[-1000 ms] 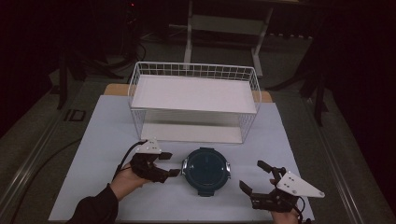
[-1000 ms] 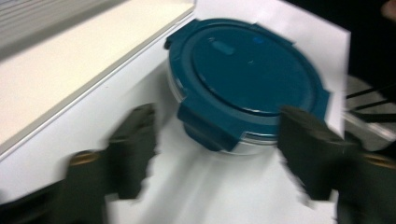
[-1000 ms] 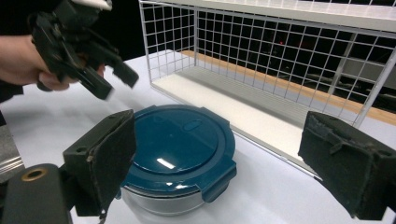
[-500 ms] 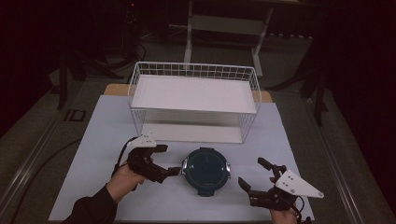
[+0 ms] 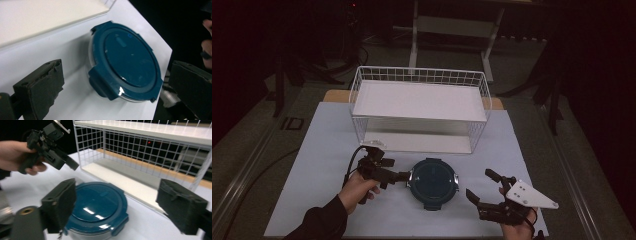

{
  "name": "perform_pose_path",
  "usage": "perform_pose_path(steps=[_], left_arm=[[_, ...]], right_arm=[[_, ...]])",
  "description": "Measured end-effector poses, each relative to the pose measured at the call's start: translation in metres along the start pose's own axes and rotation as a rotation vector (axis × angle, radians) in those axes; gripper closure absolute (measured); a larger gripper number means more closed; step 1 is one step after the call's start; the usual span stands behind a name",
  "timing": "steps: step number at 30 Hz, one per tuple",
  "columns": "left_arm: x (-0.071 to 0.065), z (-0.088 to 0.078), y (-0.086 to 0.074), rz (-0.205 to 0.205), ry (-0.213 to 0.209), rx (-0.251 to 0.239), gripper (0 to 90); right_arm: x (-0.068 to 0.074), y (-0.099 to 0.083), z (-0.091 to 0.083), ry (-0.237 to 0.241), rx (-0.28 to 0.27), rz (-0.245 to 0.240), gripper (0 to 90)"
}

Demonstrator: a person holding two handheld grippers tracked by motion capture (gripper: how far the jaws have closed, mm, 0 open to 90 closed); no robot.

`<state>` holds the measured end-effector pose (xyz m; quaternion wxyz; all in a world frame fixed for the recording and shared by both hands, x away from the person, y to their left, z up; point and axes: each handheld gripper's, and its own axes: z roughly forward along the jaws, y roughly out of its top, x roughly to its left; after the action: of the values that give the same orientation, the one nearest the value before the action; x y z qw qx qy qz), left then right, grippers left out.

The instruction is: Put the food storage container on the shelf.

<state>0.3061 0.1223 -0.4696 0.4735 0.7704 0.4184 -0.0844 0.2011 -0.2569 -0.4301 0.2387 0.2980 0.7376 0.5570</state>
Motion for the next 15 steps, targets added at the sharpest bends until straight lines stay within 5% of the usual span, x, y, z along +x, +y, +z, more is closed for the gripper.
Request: perform_pose_path(steps=[6,10,15], left_arm=[[0.012,0.014,-0.003,-0.110,-0.045,0.074,4.0],[0.017,0.018,-0.004,-0.191,-0.072,0.108,5.0],[0.022,0.024,-0.005,-0.262,-0.075,0.135,23.2]], right_arm=[[0.001,-0.002,0.001,0.009,0.003,0.004,11.2],[0.004,-0.003,0.004,-0.021,0.056,-0.004,9.4],[0.005,-0.006,0.006,-0.015,0.065,0.013,9.5]])
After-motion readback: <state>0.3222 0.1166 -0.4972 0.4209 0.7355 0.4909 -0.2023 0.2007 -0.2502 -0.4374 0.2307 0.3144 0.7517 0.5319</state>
